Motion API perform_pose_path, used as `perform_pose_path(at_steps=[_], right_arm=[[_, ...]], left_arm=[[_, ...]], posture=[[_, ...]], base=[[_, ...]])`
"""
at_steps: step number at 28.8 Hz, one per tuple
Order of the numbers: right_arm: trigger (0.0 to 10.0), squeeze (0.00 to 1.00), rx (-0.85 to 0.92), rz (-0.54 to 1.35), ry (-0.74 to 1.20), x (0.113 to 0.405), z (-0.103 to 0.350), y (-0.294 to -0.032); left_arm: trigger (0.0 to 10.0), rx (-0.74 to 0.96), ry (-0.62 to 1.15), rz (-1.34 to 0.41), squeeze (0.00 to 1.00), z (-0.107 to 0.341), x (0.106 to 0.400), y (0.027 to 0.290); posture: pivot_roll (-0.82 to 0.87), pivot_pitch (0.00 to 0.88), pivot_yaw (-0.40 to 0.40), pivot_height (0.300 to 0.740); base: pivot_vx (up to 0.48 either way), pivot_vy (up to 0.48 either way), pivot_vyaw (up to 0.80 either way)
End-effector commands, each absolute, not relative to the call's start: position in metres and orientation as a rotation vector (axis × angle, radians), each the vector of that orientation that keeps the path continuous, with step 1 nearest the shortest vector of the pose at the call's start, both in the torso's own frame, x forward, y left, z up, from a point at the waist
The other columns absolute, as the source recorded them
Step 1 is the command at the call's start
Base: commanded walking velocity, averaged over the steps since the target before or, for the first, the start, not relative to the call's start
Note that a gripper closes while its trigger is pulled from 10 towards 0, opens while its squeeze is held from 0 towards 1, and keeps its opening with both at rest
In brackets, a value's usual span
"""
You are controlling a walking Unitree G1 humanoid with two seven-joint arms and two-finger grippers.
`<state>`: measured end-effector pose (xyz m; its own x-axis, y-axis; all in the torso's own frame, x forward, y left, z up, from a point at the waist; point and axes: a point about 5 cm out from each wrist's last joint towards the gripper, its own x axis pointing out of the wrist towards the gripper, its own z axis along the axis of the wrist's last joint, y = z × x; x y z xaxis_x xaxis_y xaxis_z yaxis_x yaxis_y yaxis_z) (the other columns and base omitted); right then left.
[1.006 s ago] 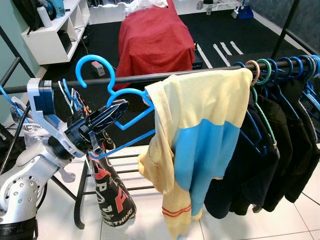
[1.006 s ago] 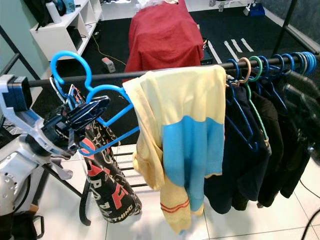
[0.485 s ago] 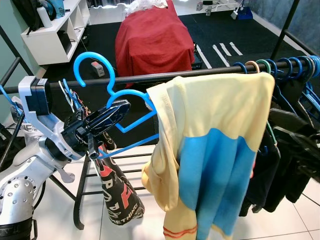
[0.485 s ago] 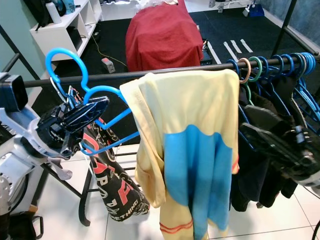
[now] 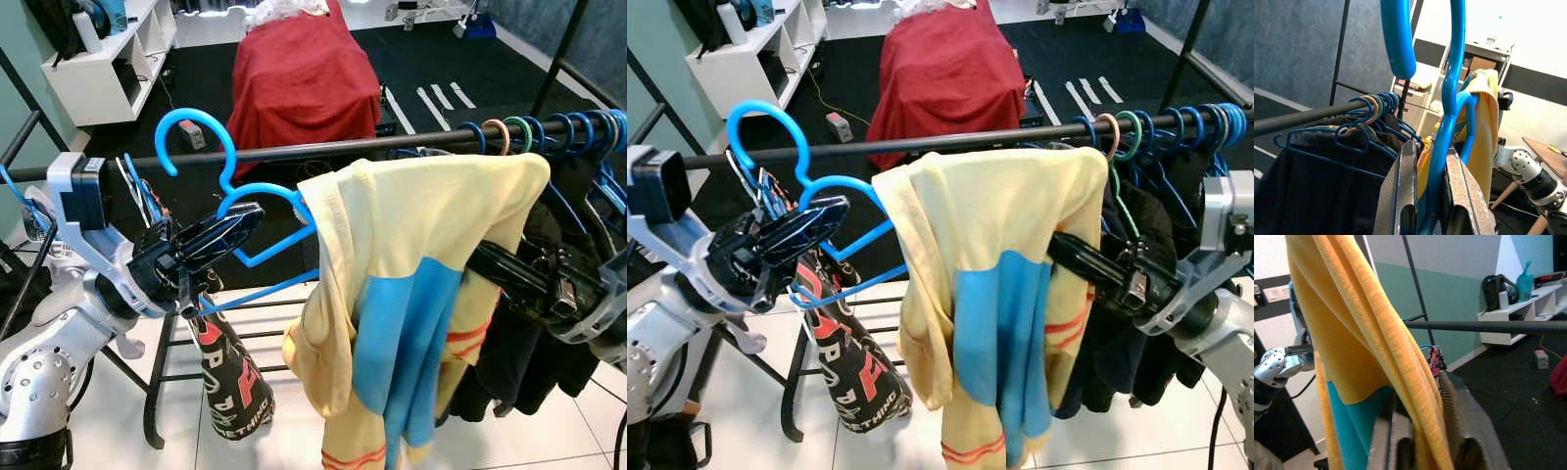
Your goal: Hang hanger
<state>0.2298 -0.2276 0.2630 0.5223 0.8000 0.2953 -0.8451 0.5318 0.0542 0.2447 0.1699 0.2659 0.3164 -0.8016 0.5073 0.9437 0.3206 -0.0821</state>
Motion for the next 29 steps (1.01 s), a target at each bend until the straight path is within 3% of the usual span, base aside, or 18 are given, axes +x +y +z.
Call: perform_pose_path(at_steps=[1,14,20,26,29], right_arm=[[0.0,0.00,0.193,0.982,-0.241,0.232,0.261,-0.226],[0.0,0.00,0.237,0.874,-0.386,0.244,0.281,-0.241],[0.0,0.00,0.289,0.753,-0.505,0.249,0.298,-0.261],[0.0,0.00,0.344,0.660,-0.573,0.253,0.308,-0.274],[0.0,0.00,0.294,0.705,-0.492,0.253,0.298,-0.266]], left_arm=[[9.2,-0.406,-0.442,-1.210,0.00,0.269,0.243,0.169],[9.1,-0.289,-0.341,-1.025,0.00,0.244,0.265,0.182],[9.6,-0.077,-0.167,-0.841,0.00,0.204,0.275,0.204],[10.0,-0.008,-0.088,-0.782,0.00,0.187,0.268,0.224],[10.0,-0.011,-0.093,-0.728,0.00,0.187,0.266,0.241]], posture=[[-0.10,0.118,0.066,0.740],[-0.10,0.119,0.065,0.740],[-0.10,0.123,0.063,0.740],[-0.10,0.125,0.064,0.740],[-0.09,0.127,0.063,0.740]], base=[[0.000,0.000,0.00],[0.000,0.000,0.00],[0.000,0.000,0.00],[0.000,0.000,0.00],[0.000,0.000,0.00]])
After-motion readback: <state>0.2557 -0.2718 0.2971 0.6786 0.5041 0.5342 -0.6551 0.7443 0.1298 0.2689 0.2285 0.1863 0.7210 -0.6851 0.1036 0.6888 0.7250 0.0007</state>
